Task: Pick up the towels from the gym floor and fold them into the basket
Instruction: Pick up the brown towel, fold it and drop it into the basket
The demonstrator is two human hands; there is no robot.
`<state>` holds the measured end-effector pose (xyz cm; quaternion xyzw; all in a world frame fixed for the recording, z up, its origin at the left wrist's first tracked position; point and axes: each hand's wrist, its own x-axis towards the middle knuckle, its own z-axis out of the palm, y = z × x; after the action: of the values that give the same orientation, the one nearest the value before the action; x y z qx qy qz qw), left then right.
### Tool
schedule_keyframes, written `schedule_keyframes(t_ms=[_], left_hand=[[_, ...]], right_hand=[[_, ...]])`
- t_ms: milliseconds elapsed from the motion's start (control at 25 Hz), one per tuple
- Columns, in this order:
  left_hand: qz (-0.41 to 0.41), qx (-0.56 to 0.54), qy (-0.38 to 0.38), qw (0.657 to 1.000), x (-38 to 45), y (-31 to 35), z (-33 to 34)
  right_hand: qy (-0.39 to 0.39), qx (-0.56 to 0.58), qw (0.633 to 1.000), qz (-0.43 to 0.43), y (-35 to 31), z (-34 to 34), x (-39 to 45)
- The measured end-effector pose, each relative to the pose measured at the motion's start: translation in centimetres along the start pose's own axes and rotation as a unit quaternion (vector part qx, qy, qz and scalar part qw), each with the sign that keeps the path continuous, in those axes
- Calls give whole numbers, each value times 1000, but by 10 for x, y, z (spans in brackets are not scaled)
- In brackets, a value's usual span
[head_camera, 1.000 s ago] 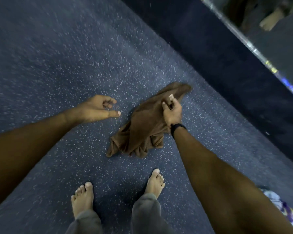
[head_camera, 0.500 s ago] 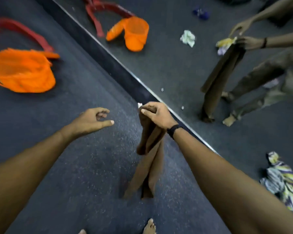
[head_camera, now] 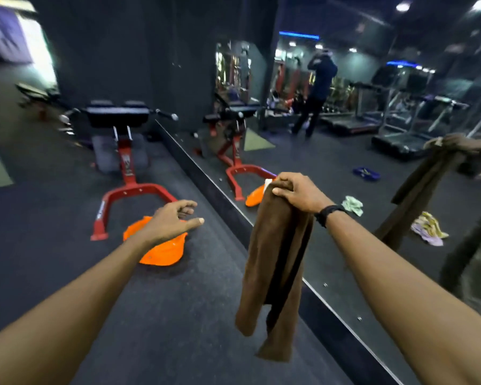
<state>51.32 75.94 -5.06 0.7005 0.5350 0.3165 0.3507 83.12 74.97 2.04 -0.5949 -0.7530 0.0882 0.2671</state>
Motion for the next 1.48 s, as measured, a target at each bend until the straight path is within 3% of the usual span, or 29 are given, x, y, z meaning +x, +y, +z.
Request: schedule_keyframes(t_ms=[280, 640, 920, 1040, 1200, 1320, 1480], left_hand=[[-24, 44, 46, 998, 19, -36, -94], [-26, 96, 79, 992, 153, -70, -160], [-8, 70, 71, 995, 263, -64, -183], [12, 53, 54, 997, 304, -71, -184], [35, 29, 0, 999, 362, -106, -189], [27, 57, -38, 997, 408, -159, -206], [55, -18, 44, 997, 467, -201, -248]], right_hand=[[28, -14, 999, -37, -57, 43, 91], [27, 83, 989, -122, -71, 112, 264], [-68, 164, 964, -200, -101, 139, 386], [-73, 196, 952, -224, -111, 154, 427], [-63, 215, 950, -217, -114, 171, 478], [-1, 221, 957, -189, -108, 187, 527], [77, 188, 974, -100, -98, 212, 589]])
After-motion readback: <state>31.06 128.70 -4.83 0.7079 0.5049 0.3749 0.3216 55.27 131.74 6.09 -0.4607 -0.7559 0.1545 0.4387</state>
